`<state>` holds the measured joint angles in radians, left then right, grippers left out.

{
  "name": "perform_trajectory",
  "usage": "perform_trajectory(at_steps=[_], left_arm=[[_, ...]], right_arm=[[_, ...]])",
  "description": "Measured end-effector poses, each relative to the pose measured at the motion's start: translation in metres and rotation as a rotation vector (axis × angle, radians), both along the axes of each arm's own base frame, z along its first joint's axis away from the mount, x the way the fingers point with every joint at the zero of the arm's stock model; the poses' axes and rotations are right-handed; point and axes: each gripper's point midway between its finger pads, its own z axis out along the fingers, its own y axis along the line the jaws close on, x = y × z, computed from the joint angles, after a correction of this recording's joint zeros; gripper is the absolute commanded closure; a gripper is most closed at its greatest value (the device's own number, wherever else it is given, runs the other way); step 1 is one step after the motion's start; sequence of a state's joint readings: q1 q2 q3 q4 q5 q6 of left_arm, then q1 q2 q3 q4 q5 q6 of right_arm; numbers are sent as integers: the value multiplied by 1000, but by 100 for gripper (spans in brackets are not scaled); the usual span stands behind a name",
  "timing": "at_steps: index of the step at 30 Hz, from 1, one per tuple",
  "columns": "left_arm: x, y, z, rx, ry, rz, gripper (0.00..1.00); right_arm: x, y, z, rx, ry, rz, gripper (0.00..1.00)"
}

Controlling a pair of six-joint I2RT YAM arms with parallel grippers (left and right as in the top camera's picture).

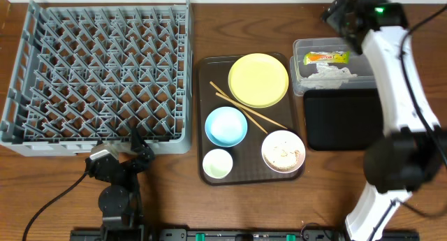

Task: Sort waste into correct bins and load items into the dishwasher
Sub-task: 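Carry the wrapper and tissue right and drop them into the clear bin, then move the right gripper to the pink bowl and grasp its rim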

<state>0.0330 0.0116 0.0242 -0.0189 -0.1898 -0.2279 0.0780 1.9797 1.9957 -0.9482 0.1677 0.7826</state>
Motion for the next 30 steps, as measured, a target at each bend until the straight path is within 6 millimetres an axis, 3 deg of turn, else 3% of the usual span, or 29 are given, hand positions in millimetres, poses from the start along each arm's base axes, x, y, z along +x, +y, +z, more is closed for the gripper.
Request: perform_trajectory(at_steps=[3,6,17,23,30], left_arm=[[0,0,0,0,0,0,7],[0,0,0,0,0,0,7],[0,0,0,0,0,0,7],[0,0,0,0,0,0,7],[0,0,0,0,0,0,7]], right_arm=[[-20,20,39,-40,-41,189,6],[-45,47,53,-59,-16,369,6],[-142,129,-1,-94,368,836,17],[-181,153,-16,-105,488,953,23],[-227,168,-77,-118,685,1054,13]])
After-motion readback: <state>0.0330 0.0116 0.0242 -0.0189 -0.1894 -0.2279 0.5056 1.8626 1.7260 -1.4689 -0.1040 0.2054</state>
